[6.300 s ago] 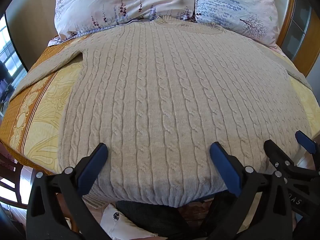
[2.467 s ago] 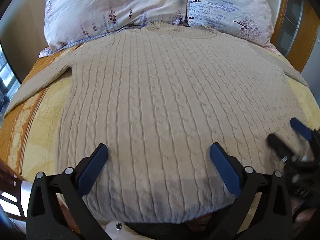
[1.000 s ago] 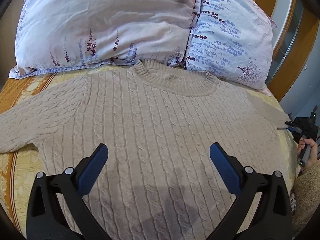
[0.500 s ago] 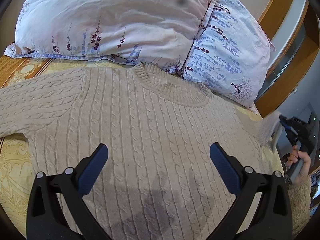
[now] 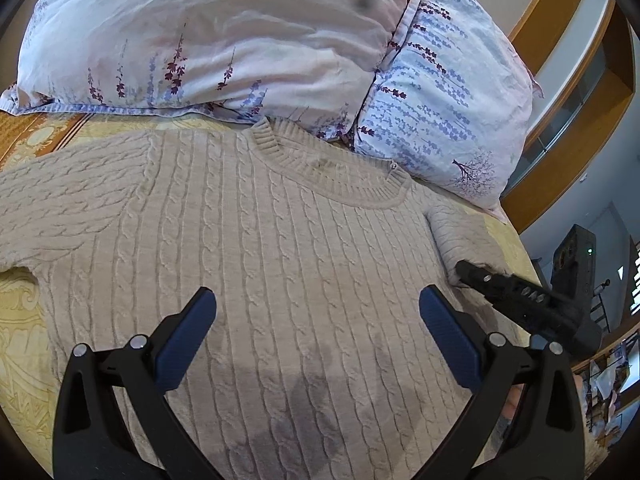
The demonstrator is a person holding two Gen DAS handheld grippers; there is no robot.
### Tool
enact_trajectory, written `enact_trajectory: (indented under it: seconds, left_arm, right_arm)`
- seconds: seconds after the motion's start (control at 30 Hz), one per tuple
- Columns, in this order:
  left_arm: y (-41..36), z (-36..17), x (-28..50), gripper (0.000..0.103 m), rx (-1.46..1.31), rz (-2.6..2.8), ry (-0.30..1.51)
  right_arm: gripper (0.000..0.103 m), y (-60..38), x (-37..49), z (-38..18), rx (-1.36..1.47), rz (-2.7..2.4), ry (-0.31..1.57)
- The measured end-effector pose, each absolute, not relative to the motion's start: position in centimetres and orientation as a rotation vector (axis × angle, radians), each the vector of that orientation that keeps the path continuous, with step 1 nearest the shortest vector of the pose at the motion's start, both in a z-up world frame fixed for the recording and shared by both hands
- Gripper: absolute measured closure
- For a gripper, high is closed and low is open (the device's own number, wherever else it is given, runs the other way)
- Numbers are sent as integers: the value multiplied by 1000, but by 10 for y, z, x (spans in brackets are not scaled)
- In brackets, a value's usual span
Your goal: Fold small clothes
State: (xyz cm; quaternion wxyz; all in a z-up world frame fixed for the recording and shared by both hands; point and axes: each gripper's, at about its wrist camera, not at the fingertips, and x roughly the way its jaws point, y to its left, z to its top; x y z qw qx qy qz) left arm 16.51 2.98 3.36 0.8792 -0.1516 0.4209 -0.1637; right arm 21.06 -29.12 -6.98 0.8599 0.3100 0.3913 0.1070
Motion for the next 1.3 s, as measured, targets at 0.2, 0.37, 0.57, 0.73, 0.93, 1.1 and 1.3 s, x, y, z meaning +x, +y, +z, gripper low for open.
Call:
enact_trajectory:
  seconds: [0.2,0.37,0.57,0.73,0.93,1.1,1.3]
  left_arm:
    - [37,31,171,2,-387,-363,896]
    - [50,33,173,3,-442,-364,894]
    - [65,35,172,8,-516,-385,883]
    - [72,31,174,10,-633,-428,892]
    - [74,22,180,19,-690,-421,948]
    - [67,10,195,35,-720,-402,1021]
    - [66,-7,217,57,-807,-350,1085]
  right_arm:
    - [53,-349,199,-74,864,52,748]
    - [84,-369,203,-62,773,-171,695]
    - [93,-307,210,-12,555,3,591]
    - [92,-209,237,-5,416,363,733]
    - [56,-184,234,-36,455,462,880]
    - [52,-267,203,-58,767,342,883]
    - [59,-361,183,-92,1102,122,795]
